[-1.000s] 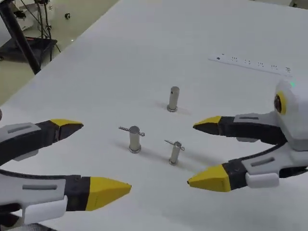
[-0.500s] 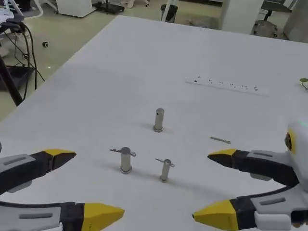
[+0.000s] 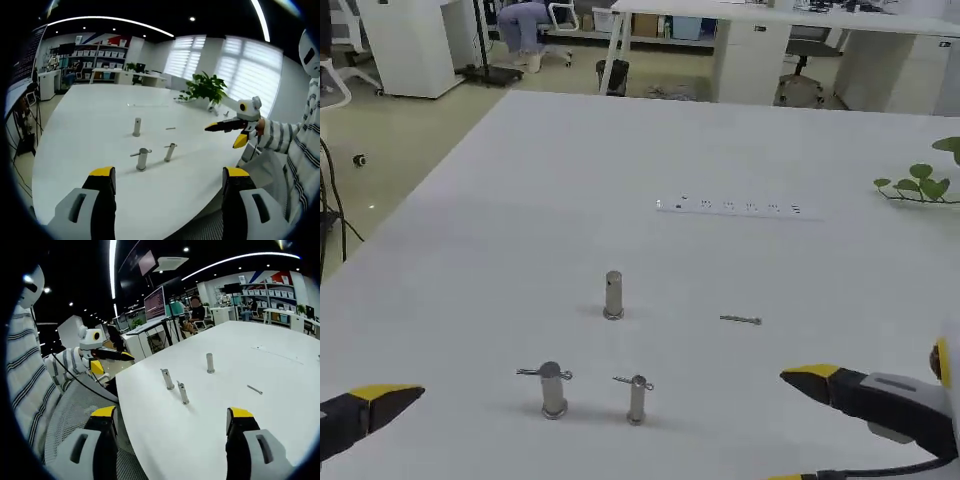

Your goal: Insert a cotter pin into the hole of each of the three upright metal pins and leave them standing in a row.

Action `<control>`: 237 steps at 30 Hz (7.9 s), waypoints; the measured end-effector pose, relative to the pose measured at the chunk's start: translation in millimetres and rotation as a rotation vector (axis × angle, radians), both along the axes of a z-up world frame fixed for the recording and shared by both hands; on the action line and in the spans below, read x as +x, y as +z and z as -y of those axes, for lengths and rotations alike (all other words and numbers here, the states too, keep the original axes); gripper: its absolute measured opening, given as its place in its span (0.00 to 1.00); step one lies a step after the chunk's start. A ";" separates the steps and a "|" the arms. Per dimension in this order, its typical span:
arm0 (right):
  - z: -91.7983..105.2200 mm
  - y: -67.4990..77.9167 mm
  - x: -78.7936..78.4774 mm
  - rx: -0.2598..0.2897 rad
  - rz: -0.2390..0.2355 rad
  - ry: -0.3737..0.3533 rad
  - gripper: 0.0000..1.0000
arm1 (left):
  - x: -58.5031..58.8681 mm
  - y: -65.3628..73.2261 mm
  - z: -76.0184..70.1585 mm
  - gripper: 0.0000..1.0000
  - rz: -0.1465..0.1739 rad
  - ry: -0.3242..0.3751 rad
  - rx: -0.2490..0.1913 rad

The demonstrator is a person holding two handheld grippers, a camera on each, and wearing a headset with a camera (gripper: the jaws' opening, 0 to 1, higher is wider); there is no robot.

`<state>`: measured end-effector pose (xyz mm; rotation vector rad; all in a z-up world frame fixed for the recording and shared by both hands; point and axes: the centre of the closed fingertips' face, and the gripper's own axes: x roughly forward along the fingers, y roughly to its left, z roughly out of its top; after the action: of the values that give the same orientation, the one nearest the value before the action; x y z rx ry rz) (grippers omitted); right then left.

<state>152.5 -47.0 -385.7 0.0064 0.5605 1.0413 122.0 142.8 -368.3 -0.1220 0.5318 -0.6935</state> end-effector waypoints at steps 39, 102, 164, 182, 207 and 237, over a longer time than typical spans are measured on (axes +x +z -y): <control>48.7 -10.4 -1.4 -0.066 -0.027 -0.337 0.89 | 130.8 -2.7 28.1 0.76 0.049 -0.104 0.107; 39.6 -11.4 -6.8 -0.107 -0.008 -0.274 0.80 | 240.1 -91.4 74.5 0.09 0.048 -0.035 0.291; 43.8 -18.1 3.6 -0.111 0.000 -0.353 0.82 | 71.2 2.6 163.8 0.09 0.283 -0.658 0.208; 36.5 -21.2 -0.6 -0.125 -0.007 -0.333 0.82 | 28.6 -44.1 157.7 0.09 0.221 -0.717 0.222; 44.3 -23.4 -1.9 -0.143 -0.001 -0.358 0.82 | 26.5 -72.3 159.6 0.09 0.203 -0.712 0.261; 40.9 -26.2 -2.6 -0.143 -0.014 -0.346 0.82 | 26.0 -72.2 158.9 0.09 0.182 -0.695 0.231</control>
<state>149.8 -87.9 -412.0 -0.0153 0.6205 0.6638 147.9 -16.2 -440.5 0.3584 0.4722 -1.2976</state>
